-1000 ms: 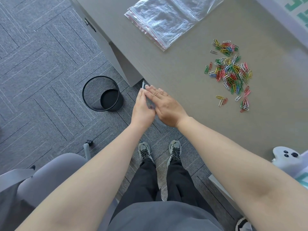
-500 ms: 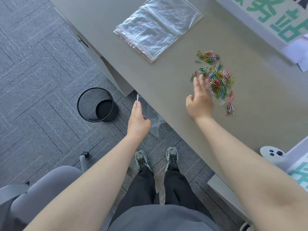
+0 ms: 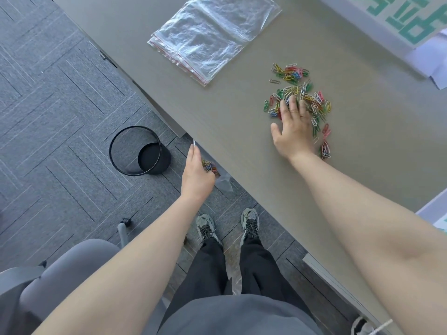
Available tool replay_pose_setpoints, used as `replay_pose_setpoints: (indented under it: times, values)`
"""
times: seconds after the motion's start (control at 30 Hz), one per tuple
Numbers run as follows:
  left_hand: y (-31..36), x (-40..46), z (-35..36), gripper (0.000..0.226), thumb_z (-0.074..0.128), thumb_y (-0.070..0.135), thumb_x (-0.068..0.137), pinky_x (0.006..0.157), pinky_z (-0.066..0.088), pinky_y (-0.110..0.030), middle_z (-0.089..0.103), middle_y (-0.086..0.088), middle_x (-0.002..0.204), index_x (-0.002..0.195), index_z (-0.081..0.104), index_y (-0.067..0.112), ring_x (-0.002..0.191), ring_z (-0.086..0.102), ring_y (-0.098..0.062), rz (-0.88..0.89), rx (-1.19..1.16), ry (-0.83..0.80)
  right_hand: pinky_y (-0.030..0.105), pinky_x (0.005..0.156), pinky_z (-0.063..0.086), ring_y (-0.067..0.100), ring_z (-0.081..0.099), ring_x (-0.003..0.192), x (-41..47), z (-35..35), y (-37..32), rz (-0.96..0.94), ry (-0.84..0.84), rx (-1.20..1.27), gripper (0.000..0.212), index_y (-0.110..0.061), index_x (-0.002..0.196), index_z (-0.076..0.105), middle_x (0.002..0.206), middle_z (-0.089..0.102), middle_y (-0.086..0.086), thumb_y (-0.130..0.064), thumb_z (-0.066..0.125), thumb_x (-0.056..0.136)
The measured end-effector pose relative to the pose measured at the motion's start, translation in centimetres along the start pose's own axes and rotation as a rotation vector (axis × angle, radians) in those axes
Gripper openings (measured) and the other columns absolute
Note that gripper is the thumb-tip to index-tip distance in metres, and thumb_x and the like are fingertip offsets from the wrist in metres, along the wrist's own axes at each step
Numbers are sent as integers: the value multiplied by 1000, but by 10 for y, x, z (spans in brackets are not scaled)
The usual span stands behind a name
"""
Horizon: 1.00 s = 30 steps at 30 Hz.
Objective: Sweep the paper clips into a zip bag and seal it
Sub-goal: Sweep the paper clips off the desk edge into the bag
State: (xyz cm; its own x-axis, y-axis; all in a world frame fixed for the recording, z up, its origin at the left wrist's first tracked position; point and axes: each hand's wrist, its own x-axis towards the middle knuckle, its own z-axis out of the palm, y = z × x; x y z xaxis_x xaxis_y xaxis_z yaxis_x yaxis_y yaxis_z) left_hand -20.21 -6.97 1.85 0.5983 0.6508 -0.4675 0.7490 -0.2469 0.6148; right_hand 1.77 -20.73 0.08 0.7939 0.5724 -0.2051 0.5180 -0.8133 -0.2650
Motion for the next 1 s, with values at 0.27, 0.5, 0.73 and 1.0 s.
replay_pose_setpoints:
  times: [0.27, 0.5, 0.73, 1.0]
  values:
    - [5, -1, 6, 75, 50, 3, 88, 89, 19, -9, 7, 6, 160, 152, 13, 15, 141, 20, -8, -9, -19, 18, 43, 121, 3, 28, 3, 148, -16, 18, -28, -222, -24, 18, 61, -11, 152, 21, 160, 12, 11, -36, 31, 97]
    - [7, -6, 2, 77, 50, 2, 87, 77, 23, -8, 10, 7, 160, 153, 13, 17, 118, 29, 0, 30, -42, 33, 48, 119, 16, 33, 19, 146, -30, 34, -61, -397, -60, -28, 58, -10, 148, 32, 156, 26, 13, -34, 27, 95]
    - [5, -9, -1, 75, 49, 3, 88, 85, 21, -11, 9, 7, 160, 153, 13, 17, 136, 27, -9, -25, -46, 24, 43, 120, 12, 28, 16, 147, -33, 29, -73, -359, 31, 104, 55, -10, 150, 27, 158, 22, 11, -22, 31, 97]
    - [2, -9, -2, 77, 49, 1, 87, 87, 26, -11, 10, 8, 160, 153, 13, 19, 130, 33, -6, -27, -88, 12, 40, 120, 6, 29, 10, 148, -32, 37, -92, -308, -50, 61, 60, -6, 151, 21, 159, 16, 14, -29, 30, 96]
